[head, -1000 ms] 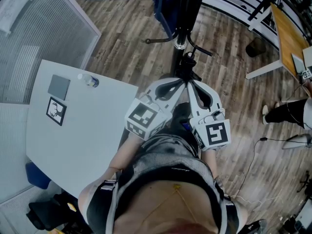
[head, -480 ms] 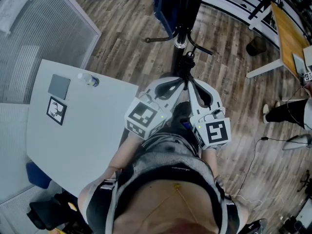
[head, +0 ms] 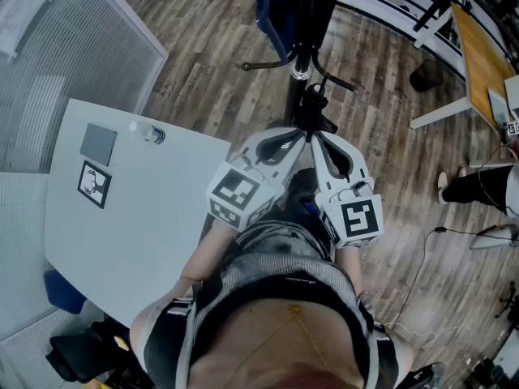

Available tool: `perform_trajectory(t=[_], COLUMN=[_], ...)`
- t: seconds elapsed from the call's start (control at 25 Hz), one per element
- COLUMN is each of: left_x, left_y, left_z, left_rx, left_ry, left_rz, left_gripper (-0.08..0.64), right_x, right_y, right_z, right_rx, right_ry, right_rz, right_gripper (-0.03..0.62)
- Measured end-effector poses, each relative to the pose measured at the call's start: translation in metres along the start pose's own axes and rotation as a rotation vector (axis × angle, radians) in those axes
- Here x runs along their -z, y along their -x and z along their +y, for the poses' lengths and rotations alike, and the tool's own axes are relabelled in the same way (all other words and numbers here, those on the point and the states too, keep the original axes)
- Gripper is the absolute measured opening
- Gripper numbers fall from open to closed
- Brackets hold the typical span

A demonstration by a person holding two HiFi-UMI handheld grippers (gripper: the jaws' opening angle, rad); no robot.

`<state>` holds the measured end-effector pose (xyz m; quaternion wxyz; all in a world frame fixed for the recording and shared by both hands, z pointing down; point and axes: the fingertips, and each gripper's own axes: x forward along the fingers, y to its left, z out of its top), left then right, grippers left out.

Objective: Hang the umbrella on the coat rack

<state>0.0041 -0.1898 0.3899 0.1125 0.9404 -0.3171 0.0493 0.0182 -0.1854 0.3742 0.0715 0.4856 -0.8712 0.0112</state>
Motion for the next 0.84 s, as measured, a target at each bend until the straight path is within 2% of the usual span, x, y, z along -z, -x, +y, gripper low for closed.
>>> perform_trajectory(t=[0.84], left_x=[0.0003], left_y=[0.0013], left_z=[0.0071], left_rx=[-0.007], left_ry=[0.005], left_rz=[0.0], left_gripper=[0.023], right_x=[0.0061], right_y=[-0.005], right_z=[-0.0023], right_rx=[0.012], right_ry=[-0.004], right_rz=[0.026], right_gripper=[0.002])
